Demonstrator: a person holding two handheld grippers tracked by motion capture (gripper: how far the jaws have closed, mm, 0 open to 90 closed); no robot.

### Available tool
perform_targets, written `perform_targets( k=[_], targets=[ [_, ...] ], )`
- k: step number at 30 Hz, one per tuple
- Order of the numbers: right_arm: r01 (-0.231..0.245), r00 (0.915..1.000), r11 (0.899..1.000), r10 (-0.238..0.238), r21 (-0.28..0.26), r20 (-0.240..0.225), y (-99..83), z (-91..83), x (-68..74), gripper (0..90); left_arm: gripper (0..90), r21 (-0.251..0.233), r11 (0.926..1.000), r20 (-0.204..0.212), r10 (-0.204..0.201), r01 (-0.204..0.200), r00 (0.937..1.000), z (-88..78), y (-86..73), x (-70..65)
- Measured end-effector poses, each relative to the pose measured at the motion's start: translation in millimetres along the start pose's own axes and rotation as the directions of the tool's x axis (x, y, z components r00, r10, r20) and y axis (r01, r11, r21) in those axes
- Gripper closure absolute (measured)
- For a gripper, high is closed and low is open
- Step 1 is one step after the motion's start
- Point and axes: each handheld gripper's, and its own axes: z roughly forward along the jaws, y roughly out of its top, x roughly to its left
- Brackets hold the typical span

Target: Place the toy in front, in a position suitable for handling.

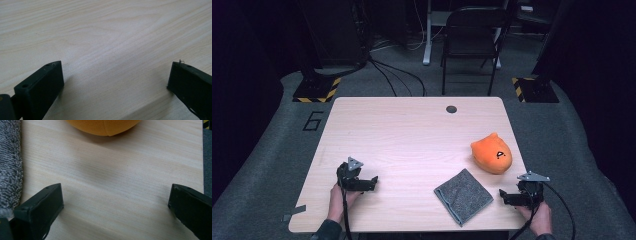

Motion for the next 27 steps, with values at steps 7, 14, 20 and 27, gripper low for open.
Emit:
perform_targets(
  k=[7,14,20,27],
  targets=[
    [-0.012,0.9999,1.0,0.012,-0.007,0.001,-0.4,-0.1,0.8,0.0,0.1,0.0,1.0,0.0,0.0,0.0,1.0,0.0,0.0,0.0],
    [-0.005,1.0,1.0,0.005,0.0,-0.001,-1.2,-1.3,0.9,0.0,0.1,-0.001,1.0,0.002,0.001,-0.001,1.0,-0.1,-0.1,-0.2],
    [-0.005,1.0,0.999,0.005,0.037,0.001,3.8,-1.3,2.9,0.0,0.2,-0.002,1.0,0.003,0.002,-0.002,1.0,-0.7,-0.8,-0.7],
    [0.005,0.9998,1.0,-0.004,0.025,-0.017,16.2,-10.4,5.1,0.0,0.1,-0.002,1.0,0.005,0.0,0.0,1.0,-1.3,-1.4,-1.0]
  ],
)
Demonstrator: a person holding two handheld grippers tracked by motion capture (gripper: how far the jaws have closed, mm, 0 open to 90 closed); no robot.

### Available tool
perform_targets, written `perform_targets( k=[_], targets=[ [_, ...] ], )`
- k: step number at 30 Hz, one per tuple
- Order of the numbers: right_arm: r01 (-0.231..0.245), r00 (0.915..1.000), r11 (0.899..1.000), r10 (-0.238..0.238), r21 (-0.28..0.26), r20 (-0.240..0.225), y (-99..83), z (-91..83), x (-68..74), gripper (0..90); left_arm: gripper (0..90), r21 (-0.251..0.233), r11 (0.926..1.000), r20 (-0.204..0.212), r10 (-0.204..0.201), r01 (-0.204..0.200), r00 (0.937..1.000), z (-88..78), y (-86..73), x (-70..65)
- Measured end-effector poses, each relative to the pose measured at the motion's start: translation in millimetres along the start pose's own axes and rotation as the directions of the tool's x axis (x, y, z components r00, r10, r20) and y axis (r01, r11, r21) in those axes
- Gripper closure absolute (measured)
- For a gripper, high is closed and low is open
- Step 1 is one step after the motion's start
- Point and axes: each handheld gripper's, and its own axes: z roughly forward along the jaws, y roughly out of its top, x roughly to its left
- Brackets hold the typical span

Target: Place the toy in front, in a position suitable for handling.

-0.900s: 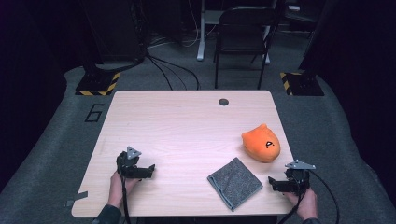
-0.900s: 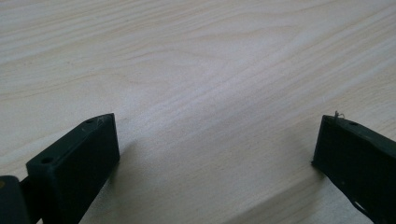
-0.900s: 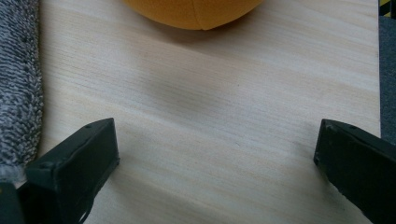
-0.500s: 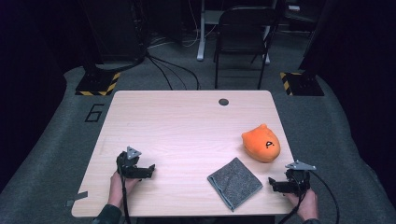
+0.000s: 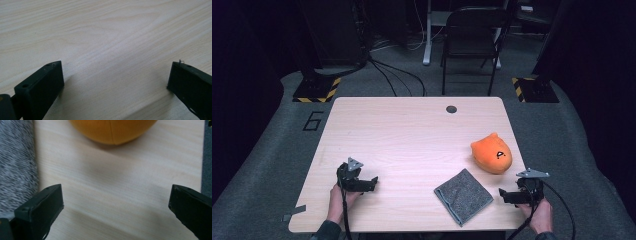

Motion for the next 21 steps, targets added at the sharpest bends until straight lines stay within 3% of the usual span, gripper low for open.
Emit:
perform_targets(
  k=[1,2,5,11,19,21],
  targets=[
    [-0.015,0.9999,1.0,0.015,-0.008,0.003,2.5,-2.9,1.7,0.0,0.1,0.0,1.0,0.001,0.0,0.0,1.0,-0.1,0.0,0.0],
    [0.01,0.9999,1.0,-0.01,-0.012,-0.007,4.6,-6.4,0.4,0.0,0.1,0.0,1.0,0.001,0.0,0.0,1.0,0.0,0.0,0.0],
    [-0.001,0.9998,0.999,0.0,-0.045,-0.02,13.3,-15.6,1.6,0.0,0.1,0.001,1.0,0.001,0.001,-0.001,1.0,0.0,0.0,0.1],
    [-0.015,0.9995,0.998,0.014,-0.059,-0.03,26.1,-19.7,2.4,0.0,0.1,0.001,1.0,0.001,0.001,-0.001,1.0,0.0,0.0,0.1],
    [-0.04,0.9986,0.994,0.036,-0.101,-0.039,56.7,-26.6,8.4,0.0,0.1,0.001,1.0,0.001,0.001,-0.001,1.0,0.0,0.1,0.1],
    [-0.065,0.997,0.992,0.061,-0.108,-0.047,67.0,-24.6,8.3,0.0,0.1,0.001,1.0,0.001,0.001,-0.001,1.0,0.0,0.1,0.1]
  ],
)
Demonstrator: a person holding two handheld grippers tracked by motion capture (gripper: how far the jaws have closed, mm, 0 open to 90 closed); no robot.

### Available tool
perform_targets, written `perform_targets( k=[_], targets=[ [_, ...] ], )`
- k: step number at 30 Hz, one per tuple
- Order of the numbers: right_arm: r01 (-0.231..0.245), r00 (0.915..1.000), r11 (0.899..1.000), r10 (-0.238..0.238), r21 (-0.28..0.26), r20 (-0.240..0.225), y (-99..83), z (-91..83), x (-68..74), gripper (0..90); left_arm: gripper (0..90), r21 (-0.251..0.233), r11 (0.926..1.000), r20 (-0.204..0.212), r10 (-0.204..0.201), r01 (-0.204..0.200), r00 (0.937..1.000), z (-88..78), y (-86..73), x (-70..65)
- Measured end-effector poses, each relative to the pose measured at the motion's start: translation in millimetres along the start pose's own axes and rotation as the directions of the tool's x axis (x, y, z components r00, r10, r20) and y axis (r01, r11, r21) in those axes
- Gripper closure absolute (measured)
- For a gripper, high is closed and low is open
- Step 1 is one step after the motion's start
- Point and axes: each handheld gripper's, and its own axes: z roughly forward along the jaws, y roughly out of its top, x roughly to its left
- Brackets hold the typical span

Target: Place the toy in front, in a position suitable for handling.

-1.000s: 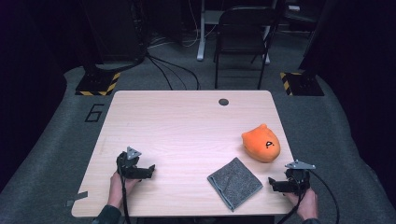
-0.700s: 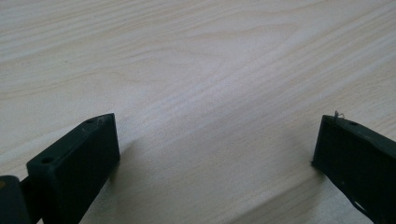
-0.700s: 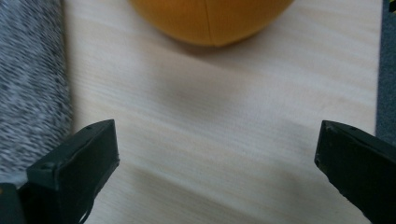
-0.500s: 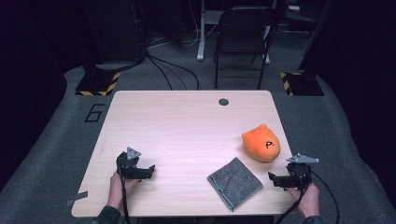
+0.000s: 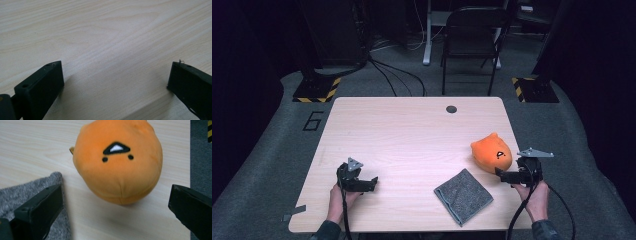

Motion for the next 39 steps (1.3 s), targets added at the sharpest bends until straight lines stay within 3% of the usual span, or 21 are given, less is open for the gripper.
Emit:
perform_targets(
  k=[11,18,19,23,27,28,31,35,39],
  targets=[
    [-0.041,0.9991,0.999,0.041,-0.017,0.006,26.1,17.5,0.8,2.0,0.1,0.0,1.0,0.0,0.0,0.0,1.0,0.1,0.1,-0.2],
    [-0.066,0.997,0.998,0.066,0.015,0.041,33.5,30.0,1.2,5.5,0.1,-0.002,1.0,-0.001,0.002,-0.002,1.0,0.4,0.2,0.0],
    [-0.061,0.9966,0.998,0.059,0.028,0.057,34.2,33.9,0.7,10.7,0.1,-0.003,1.0,-0.001,0.002,-0.002,1.0,0.4,0.2,0.0],
    [-0.086,0.9947,0.995,0.084,0.049,0.059,33.9,40.0,0.4,17.6,0.1,-0.002,1.0,0.0,0.002,-0.002,1.0,0.4,0.3,0.0],
    [-0.082,0.9951,0.993,0.077,0.08,0.061,31.7,47.5,-1.1,37.8,0.1,-0.001,1.0,0.003,0.007,-0.007,1.0,0.5,0.5,0.4],
    [-0.088,0.9945,0.992,0.082,0.092,0.064,29.6,49.9,-1.6,47.2,0.1,-0.001,1.0,0.003,0.007,-0.007,1.0,0.6,0.5,0.4],
    [-0.101,0.9938,0.99,0.096,0.094,0.056,28.0,51.6,-3.9,54.8,0.1,-0.001,1.0,0.002,0.007,-0.007,1.0,0.6,0.5,0.4],
    [-0.106,0.9937,0.992,0.103,0.067,0.044,27.1,50.3,-6.4,64.0,0.2,0.0,1.0,0.002,0.008,-0.008,1.0,0.6,0.6,0.4],
    [-0.074,0.9967,0.997,0.074,-0.006,0.034,30.0,40.3,-6.2,67.4,0.1,-0.001,1.0,0.004,0.009,-0.009,1.0,0.8,0.7,0.5]
  ],
)
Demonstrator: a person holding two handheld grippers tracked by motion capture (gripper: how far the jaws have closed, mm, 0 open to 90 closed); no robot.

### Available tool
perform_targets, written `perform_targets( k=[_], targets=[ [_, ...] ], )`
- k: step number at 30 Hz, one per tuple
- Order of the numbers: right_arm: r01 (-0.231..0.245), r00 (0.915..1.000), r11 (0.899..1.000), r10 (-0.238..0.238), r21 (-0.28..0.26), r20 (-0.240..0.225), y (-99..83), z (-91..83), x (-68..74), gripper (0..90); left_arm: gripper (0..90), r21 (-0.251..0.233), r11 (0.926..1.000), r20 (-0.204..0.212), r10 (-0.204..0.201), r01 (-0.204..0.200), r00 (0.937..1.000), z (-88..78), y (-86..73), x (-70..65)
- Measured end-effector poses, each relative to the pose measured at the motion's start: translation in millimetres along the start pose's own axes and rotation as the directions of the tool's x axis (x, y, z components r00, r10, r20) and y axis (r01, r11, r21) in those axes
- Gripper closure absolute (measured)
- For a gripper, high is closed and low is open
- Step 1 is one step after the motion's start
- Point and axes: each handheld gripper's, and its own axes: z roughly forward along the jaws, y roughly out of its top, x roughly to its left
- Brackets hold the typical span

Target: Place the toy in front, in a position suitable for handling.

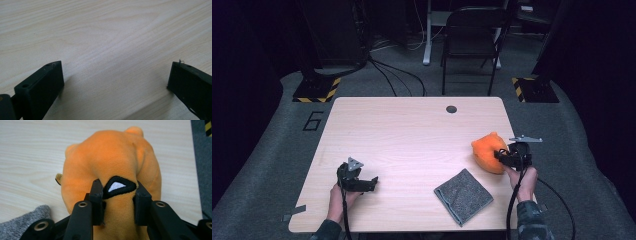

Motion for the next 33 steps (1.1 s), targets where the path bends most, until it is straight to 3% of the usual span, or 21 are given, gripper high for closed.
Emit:
perform_targets(
  k=[7,21,33],
  targets=[
    [0.051,0.9982,0.996,-0.053,-0.068,-0.028,11.6,-17.0,9.6,67.5,0.2,0.0,1.0,0.0,0.0,0.0,1.0,0.0,0.0,0.0],
    [0.105,0.9908,0.989,-0.113,-0.106,-0.074,19.6,-22.7,18.3,67.2,0.2,0.0,1.0,0.0,0.0,0.0,1.0,0.0,0.0,0.0],
    [0.185,0.967,0.972,-0.207,-0.145,-0.149,33.9,-17.6,37.7,67.0,0.2,0.0,1.0,-0.002,-0.003,0.003,1.0,0.2,0.2,-0.4]
  ],
)
